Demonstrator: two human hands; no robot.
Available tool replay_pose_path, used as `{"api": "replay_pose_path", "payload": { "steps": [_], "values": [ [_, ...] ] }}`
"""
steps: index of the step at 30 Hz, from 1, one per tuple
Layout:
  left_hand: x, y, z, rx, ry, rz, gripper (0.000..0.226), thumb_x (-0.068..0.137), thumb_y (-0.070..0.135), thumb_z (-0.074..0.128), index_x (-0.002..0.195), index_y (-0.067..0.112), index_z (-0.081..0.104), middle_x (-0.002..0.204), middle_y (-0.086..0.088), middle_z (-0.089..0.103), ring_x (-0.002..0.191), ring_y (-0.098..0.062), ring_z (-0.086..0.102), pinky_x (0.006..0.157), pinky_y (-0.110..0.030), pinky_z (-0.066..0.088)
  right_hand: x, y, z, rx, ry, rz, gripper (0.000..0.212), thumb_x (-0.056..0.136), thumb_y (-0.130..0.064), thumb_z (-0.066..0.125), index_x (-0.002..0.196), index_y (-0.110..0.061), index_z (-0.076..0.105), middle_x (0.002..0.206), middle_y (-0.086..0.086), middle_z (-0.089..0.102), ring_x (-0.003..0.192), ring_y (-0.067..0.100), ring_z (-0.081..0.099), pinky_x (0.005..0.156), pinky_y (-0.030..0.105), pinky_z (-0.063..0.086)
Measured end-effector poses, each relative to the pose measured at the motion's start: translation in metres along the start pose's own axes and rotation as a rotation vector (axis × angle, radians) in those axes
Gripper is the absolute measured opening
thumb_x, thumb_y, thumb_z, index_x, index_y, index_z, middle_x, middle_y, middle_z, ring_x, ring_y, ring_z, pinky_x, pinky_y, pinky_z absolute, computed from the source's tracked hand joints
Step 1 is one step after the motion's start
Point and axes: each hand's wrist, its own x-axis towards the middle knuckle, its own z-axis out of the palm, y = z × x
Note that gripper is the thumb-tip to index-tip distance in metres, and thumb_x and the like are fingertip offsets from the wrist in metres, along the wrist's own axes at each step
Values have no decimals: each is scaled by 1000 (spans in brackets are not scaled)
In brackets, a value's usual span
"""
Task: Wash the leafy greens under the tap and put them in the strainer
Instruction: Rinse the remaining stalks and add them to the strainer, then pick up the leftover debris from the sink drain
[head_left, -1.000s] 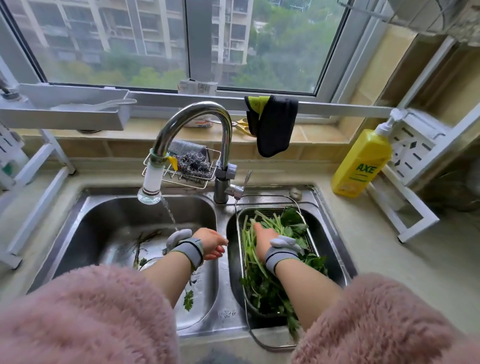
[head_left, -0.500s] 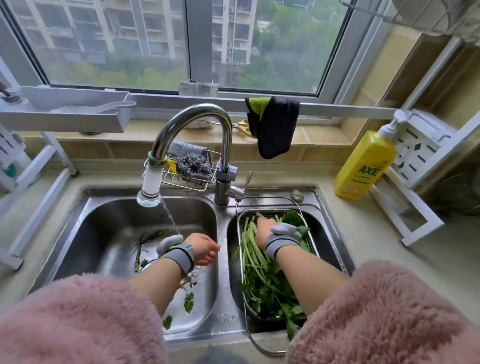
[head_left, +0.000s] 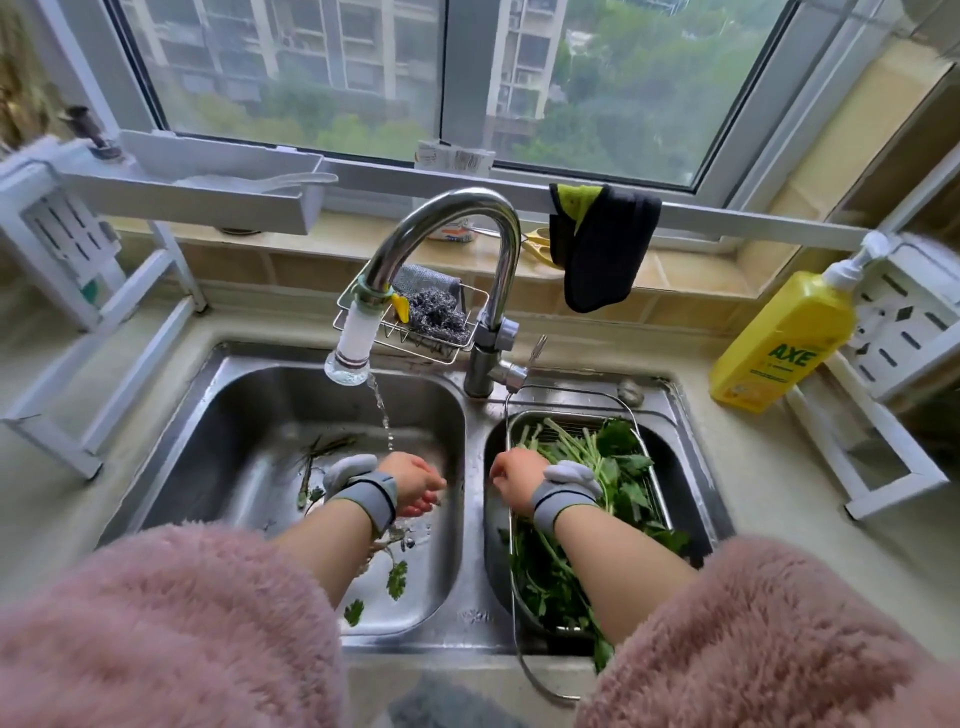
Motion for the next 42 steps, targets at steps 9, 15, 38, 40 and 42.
{"api": "replay_pose_path", "payload": {
  "steps": [9, 15, 38, 40, 42],
  "values": [
    [-1, -4, 12, 49, -64, -43, 21, 90, -1, 54, 71, 6, 48, 64, -12, 50, 50, -18, 44, 41, -17, 43, -7, 3, -12, 103, 80, 60, 28, 96, -15, 42, 117, -12, 60, 118, 8, 62, 109, 26, 58, 91, 32, 46],
    [-2, -6, 60, 205, -141, -65, 11, 95, 11, 50, 103, 3, 51, 75, -8, 54, 60, -20, 56, 58, -27, 53, -18, 25, -16, 155, 194, 176, 31, 94, -11, 41, 118, -13, 61, 123, 8, 61, 111, 27, 56, 89, 30, 44],
    [-11, -38, 79, -50, -163, -8, 67, 88, -15, 32, 139, 28, 33, 89, -16, 53, 68, -28, 53, 74, -47, 51, -84, 118, -9, 505, 125, 784, 50, 101, -34, 30, 133, 1, 46, 136, 19, 49, 126, 33, 45, 100, 32, 37],
    [-22, -33, 69, -80, -205, -43, 61, 88, -15, 29, 131, 26, 39, 97, -19, 53, 79, -34, 58, 77, -62, 50, -86, 112, -16, 522, 133, 773, 52, 100, -37, 30, 133, 0, 46, 136, 19, 48, 126, 33, 45, 101, 32, 36],
    [-39, -33, 54, -116, -224, -38, 58, 89, -16, 26, 123, 29, 42, 99, -17, 53, 79, -34, 60, 61, -61, 52, -94, 100, -23, 532, 144, 729, 53, 100, -38, 30, 131, 1, 48, 135, 20, 50, 125, 34, 46, 99, 32, 37]
  ]
}}
